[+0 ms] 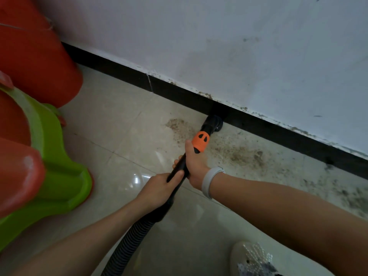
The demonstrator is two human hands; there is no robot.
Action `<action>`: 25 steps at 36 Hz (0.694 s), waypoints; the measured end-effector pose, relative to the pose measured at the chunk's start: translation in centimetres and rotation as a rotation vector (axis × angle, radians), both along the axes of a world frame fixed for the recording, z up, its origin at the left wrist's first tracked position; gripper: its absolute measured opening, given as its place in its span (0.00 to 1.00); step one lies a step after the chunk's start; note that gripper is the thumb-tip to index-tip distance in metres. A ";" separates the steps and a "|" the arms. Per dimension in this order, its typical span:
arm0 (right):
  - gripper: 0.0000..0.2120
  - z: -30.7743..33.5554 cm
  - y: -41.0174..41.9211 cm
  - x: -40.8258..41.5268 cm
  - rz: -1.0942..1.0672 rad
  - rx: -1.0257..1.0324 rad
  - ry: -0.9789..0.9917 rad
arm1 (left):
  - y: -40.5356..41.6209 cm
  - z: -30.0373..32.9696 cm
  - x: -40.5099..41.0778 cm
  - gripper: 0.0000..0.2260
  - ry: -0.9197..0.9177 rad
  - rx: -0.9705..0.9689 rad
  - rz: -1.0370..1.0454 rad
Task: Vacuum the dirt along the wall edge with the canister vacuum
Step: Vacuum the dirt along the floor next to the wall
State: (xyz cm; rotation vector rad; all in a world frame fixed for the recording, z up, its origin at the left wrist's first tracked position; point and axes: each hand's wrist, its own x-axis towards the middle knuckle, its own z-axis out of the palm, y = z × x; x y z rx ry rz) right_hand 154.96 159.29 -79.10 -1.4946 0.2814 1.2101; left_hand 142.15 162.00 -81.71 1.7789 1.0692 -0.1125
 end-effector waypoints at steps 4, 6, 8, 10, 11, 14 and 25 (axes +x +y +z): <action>0.12 -0.1 -1.4 0.6 -0.040 -0.008 -0.023 | -0.7 -0.2 0.8 0.25 -0.003 -0.004 -0.074; 0.12 -0.1 -1.8 0.8 -0.071 -0.014 -0.038 | -0.9 -0.2 1.1 0.24 -0.013 -0.017 -0.091; 0.13 -0.1 -2.0 0.9 -0.097 -0.033 -0.056 | -1.0 -0.3 1.3 0.25 -0.013 -0.018 -0.108; 0.14 -0.2 -2.0 1.0 -0.108 -0.046 -0.073 | -1.0 -0.4 1.4 0.25 -0.006 -0.015 -0.119; 0.13 -0.2 -1.9 0.9 -0.114 -0.045 -0.080 | -0.9 -0.4 1.4 0.25 -0.003 -0.012 -0.120; 0.13 -0.2 -1.4 0.2 -0.113 -0.029 -0.095 | -0.3 0.0 0.8 0.27 -0.018 -0.023 -0.097; 0.15 0.4 6.7 -5.6 0.174 0.116 -0.106 | 4.4 0.6 -5.3 0.27 -0.016 0.100 0.191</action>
